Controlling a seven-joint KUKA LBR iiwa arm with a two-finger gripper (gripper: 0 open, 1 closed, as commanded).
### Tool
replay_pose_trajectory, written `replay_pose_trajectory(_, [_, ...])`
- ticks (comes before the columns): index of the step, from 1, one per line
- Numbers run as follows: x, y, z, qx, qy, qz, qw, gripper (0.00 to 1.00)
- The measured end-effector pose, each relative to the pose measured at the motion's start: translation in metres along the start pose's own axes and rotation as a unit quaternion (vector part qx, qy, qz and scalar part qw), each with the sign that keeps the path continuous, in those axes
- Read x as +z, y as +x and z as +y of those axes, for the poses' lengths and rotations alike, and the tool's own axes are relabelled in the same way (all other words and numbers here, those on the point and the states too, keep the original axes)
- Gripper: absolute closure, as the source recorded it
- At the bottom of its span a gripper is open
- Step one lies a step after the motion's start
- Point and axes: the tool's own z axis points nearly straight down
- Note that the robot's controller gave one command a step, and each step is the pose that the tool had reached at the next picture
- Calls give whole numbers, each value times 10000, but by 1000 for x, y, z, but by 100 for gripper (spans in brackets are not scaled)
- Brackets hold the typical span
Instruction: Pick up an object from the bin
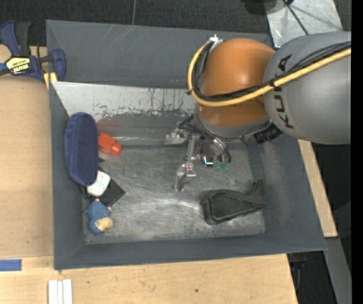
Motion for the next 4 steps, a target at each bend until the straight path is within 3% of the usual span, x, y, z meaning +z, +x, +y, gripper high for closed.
replay_pose_trajectory(1, [97,18,106,-959,-10,-3,9954,0])
replay_pose_trajectory(2, [94,15,102,-916,-3,-32,9958,100])
replay_pose_trajectory(3, [94,15,102,-912,-2,-32,9958,0])
replay_pose_trajectory(4, [85,23,156,-1338,44,-12,9910,0])
